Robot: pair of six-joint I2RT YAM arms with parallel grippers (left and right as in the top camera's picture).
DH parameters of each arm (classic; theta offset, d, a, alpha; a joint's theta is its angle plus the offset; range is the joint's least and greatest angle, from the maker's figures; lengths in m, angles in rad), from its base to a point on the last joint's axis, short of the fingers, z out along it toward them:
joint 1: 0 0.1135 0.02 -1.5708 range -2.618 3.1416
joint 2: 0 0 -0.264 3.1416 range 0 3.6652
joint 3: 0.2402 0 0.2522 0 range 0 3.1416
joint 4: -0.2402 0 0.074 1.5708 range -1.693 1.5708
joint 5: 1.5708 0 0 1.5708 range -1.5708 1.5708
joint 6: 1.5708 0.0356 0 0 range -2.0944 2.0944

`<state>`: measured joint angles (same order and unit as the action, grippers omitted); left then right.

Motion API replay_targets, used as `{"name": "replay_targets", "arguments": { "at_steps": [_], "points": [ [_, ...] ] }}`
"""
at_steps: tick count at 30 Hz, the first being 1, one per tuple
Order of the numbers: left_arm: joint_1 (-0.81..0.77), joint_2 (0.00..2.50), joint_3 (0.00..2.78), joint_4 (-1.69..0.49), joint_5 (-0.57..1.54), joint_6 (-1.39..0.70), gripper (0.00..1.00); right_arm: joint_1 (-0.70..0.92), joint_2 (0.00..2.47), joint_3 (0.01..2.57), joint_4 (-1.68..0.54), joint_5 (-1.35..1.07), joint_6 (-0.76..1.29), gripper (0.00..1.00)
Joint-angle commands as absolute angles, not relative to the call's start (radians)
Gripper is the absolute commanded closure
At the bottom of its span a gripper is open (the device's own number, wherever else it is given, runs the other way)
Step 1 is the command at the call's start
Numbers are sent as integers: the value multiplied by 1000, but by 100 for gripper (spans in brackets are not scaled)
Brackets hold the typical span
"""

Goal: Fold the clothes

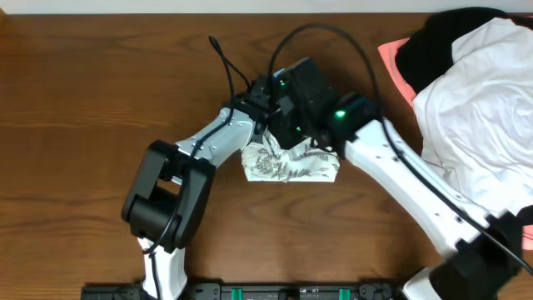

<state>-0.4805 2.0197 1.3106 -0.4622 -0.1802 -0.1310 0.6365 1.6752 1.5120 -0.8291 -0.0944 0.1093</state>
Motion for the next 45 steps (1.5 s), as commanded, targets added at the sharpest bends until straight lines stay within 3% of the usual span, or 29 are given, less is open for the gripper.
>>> {"name": "replay_targets", "arguments": {
  "at_steps": [1,4,6,19,36,45],
  "points": [
    [-481,2029,1267,-490,-263,-117,18,612,1597,1541,-819,-113,95,48],
    [-480,2025,1267,-501,-265,-117,18,583,1570,1541,-826,-112,96,48],
    [-476,2025,1267,-513,-286,-118,1,557,1566,1541,-831,-112,97,49],
    [-421,1993,1268,-502,-310,-118,2,496,1569,1541,-888,-112,118,51],
    [-346,1702,1268,-479,-295,-162,2,496,1569,1541,-921,-101,118,51],
    [-346,1679,1266,-677,238,-178,2,488,1570,1541,-938,-45,118,50]
  ]
}}
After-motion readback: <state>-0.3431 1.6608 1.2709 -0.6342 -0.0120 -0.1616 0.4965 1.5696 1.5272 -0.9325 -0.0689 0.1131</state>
